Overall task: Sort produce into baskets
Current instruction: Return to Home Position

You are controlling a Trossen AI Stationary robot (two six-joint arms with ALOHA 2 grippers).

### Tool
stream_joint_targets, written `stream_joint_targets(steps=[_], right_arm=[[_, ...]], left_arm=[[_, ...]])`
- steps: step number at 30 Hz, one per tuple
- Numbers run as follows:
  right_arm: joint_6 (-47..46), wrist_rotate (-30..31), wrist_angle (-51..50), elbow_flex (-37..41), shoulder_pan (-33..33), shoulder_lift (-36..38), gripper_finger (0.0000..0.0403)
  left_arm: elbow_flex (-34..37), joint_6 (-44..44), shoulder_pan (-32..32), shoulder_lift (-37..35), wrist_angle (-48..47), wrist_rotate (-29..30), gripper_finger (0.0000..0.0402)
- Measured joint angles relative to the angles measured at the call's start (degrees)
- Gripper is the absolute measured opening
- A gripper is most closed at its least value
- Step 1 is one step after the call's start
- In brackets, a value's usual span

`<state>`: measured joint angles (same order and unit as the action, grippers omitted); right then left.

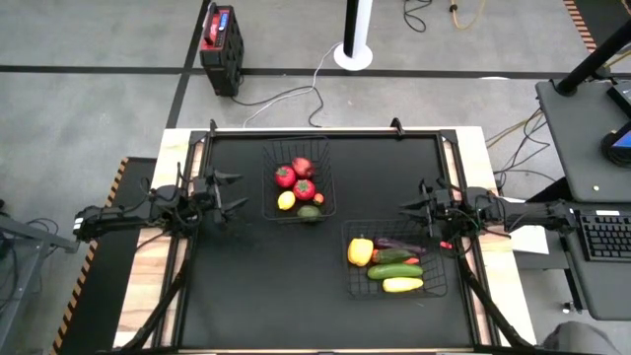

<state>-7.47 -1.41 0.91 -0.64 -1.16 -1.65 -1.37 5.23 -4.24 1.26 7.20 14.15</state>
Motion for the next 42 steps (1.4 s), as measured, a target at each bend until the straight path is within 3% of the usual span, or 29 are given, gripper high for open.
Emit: stream_joint_targets(steps=[16, 32, 42], right_arm=[[0.0, 0.0, 0.0, 0.0, 0.0, 0.0, 0.0089], [0.0, 0.0, 0.0, 0.0, 0.0, 0.0, 0.0069], [0.0, 0.0, 0.0, 0.0, 0.01, 0.0, 0.0078]], left_arm=[[0.0, -0.01, -0.01, 0.0, -0.01, 0.0, 0.0362], [0.0, -0.01, 0.01, 0.0, -0.01, 0.0, 0.0362], [0.0, -0.01, 0.0, 0.0, 0.0, 0.0, 0.0362]])
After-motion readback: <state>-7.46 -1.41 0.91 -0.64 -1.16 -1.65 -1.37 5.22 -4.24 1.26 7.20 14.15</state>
